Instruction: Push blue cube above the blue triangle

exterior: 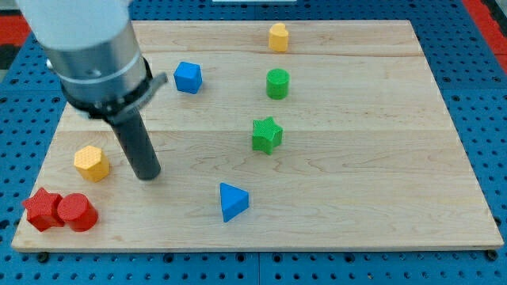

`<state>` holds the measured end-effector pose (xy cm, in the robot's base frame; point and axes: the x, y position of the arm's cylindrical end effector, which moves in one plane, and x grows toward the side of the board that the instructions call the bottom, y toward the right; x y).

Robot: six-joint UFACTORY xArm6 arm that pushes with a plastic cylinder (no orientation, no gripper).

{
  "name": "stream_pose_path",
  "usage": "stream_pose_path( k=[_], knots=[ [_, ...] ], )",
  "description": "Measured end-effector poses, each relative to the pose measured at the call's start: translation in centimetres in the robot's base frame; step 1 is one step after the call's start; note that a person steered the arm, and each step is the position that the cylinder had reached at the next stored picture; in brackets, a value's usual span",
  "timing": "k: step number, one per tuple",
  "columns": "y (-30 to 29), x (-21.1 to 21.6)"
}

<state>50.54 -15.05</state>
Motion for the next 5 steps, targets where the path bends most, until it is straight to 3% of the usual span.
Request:
stream_pose_path(
  k=[4, 5],
  knots=[
    [-2.4, -16.5],
    [-0.6, -20.4]
  ],
)
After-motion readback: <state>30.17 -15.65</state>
